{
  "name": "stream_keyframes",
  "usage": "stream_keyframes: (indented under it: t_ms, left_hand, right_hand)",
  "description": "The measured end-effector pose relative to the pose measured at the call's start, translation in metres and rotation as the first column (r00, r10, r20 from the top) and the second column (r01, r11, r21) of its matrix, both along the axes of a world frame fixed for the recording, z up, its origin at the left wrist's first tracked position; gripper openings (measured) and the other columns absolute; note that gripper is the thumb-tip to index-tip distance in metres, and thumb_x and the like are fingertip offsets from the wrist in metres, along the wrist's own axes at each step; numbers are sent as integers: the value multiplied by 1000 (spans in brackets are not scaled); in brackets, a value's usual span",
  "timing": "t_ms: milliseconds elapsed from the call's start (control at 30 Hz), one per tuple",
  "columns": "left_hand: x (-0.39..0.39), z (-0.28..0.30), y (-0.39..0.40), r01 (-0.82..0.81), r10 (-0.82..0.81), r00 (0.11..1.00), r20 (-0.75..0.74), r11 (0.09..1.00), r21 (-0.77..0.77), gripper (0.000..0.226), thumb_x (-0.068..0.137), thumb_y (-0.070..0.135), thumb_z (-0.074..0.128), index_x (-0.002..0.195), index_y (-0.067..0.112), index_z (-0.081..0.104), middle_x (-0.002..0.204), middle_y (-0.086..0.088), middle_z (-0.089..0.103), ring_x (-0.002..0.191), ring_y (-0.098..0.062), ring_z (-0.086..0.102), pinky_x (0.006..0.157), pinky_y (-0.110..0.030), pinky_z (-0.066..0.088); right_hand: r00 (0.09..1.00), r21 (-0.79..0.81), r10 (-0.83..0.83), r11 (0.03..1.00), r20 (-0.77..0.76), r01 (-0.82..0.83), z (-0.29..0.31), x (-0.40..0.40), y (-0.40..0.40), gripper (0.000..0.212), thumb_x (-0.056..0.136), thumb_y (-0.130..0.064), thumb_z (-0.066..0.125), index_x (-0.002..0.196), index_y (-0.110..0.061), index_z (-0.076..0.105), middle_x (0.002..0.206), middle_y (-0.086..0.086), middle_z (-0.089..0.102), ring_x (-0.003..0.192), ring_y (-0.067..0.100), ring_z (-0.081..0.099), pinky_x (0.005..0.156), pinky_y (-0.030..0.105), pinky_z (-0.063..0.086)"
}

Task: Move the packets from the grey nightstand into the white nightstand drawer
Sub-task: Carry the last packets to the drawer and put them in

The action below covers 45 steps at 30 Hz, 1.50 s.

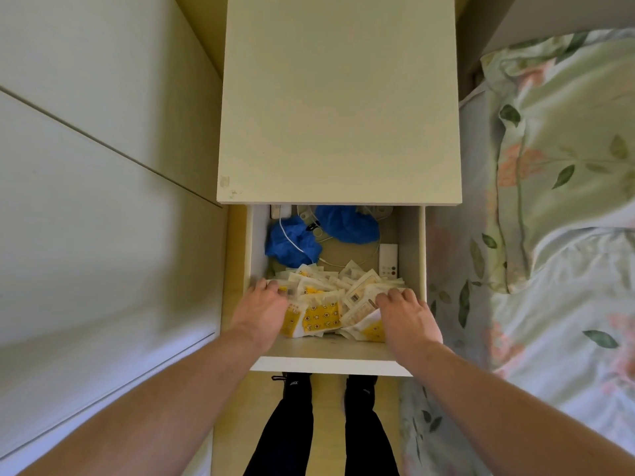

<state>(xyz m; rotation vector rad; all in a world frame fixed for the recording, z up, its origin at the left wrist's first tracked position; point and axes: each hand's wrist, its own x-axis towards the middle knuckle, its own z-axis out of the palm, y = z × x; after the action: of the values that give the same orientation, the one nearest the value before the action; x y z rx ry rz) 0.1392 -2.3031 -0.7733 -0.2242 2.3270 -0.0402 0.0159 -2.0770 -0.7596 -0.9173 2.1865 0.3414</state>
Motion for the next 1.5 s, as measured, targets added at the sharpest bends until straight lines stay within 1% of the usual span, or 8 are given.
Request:
stream_keyframes:
  t_ms: [367, 633, 733, 867, 933, 1067, 1233, 1500]
  left_hand:
    - [26, 17, 11, -138, 148, 974, -172, 988, 69, 58, 93, 32, 59, 147, 14, 46, 149, -5, 43, 131, -23, 39, 111, -38, 41]
    - [68, 52, 8, -504, 532, 827, -182, 845, 177, 81, 92, 45, 66, 156, 16, 25, 164, -7, 20, 147, -31, 31, 115, -45, 40]
    - [89, 50, 5, -742, 763, 643, -68, 642, 195, 92, 86, 52, 71, 155, 15, 22, 162, -7, 23, 141, -34, 39, 107, -48, 49]
    - [108, 39, 5, -894, 881, 440, 177, 410, 181, 94, 88, 62, 67, 159, 19, 22, 159, -5, 39, 139, -29, 47, 110, -42, 46]
    - [109, 33, 6, -896, 875, 437, 208, 402, 191, 89, 88, 67, 63, 156, 20, 32, 155, -2, 46, 138, -27, 49, 111, -39, 45]
    - [107, 28, -2, -917, 874, 392, 289, 347, 195, 94, 83, 65, 71, 156, 20, 33, 151, -2, 48, 133, -26, 52, 106, -35, 47]
    - [100, 26, -17, -916, 846, 401, 352, 367, 160, 99, 73, 64, 81, 152, 24, 36, 142, -2, 54, 119, -25, 60, 97, -37, 56]
    - [84, 26, -22, -946, 910, 310, 276, 267, 182, 93, 75, 54, 85, 149, 23, 39, 135, -5, 57, 115, -29, 63, 96, -41, 56]
  right_hand:
    - [947, -215, -298, 923, 122, 318, 23, 19, 18, 78, 87, -7, 61, 154, -30, 29, 153, -3, 31, 136, 22, 36, 110, 35, 45]
    - [862, -223, -496, 833, 103, 506, 52, 39, 59, 96, 88, -39, 73, 160, -32, 10, 163, -2, 12, 149, 28, 21, 119, 46, 33]
    - [729, -112, -667, 722, 153, 683, 48, 49, 74, 113, 82, -52, 77, 162, -28, 1, 167, 1, 6, 151, 34, 19, 118, 52, 32]
    - [528, 62, -813, 557, 247, 828, 36, 58, 79, 107, 83, -61, 72, 162, -23, 11, 159, 8, 27, 125, 26, 50, 94, 41, 52]
    - [489, 77, -834, 522, 256, 849, 31, 55, 75, 94, 86, -59, 69, 159, -22, 24, 149, 8, 40, 106, 19, 51, 85, 36, 54]
    - [365, 92, -904, 393, 224, 915, 21, 43, 71, 101, 78, -56, 78, 158, -21, 26, 151, 7, 46, 121, 27, 59, 93, 46, 59]
    - [84, 178, -967, 129, 242, 976, 12, 23, 61, 104, 75, -23, 88, 159, -16, 27, 149, 10, 50, 124, 34, 59, 103, 50, 53]
    - [73, 167, -968, 115, 240, 979, 12, 2, 46, 96, 81, -16, 83, 158, -15, 27, 144, 13, 52, 114, 33, 63, 98, 46, 56]
